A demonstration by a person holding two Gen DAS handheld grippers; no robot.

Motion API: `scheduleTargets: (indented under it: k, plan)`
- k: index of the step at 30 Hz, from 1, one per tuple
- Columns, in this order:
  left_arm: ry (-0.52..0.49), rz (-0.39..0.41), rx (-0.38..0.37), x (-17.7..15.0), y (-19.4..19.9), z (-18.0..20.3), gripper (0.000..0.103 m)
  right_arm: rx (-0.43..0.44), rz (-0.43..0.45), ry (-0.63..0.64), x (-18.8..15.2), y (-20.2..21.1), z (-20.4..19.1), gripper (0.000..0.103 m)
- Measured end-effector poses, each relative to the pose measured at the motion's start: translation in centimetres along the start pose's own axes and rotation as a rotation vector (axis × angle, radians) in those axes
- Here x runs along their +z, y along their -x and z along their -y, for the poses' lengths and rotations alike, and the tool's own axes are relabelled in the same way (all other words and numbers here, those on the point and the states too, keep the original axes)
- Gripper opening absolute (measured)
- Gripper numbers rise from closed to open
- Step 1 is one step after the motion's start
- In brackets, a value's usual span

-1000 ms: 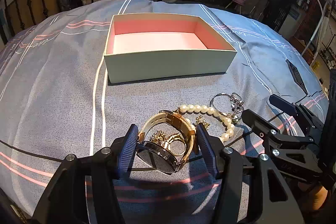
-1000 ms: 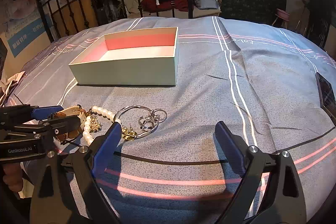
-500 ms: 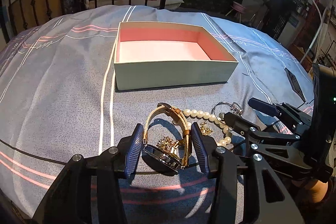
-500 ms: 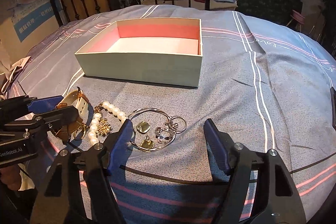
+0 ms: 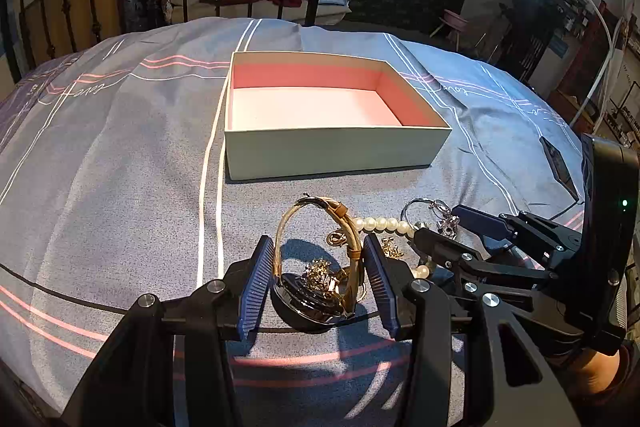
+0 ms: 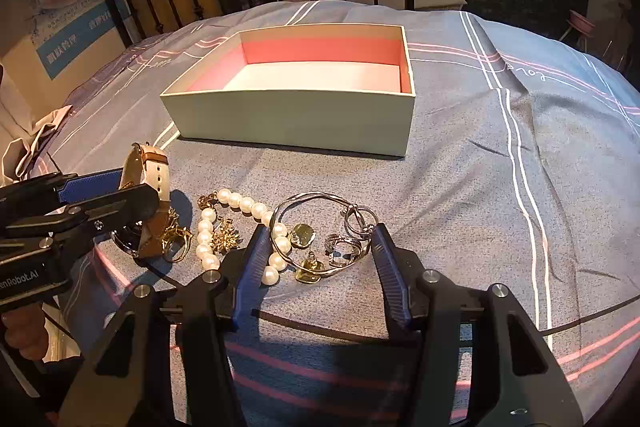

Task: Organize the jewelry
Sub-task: 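Lift the watch with the left tool while the right tool grasps the silver ring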

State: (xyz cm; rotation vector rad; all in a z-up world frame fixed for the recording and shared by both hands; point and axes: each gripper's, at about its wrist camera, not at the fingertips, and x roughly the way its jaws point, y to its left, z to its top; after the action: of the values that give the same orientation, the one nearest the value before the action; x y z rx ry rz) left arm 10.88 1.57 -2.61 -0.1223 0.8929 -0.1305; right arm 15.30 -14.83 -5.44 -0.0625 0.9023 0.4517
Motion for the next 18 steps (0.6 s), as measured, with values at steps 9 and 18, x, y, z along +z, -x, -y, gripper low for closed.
scheduleTargets:
  k: [9,18]
  plan:
    - [0.002,0.01,-0.004,0.4,0.4,0.0,0.046,0.027,0.104,0.005,0.5,2.6,-0.1,0.028]
    - [-0.007,0.026,-0.007,0.6,0.6,0.3,0.046,0.039,0.086,-0.009,0.3,2.2,0.2,0.028]
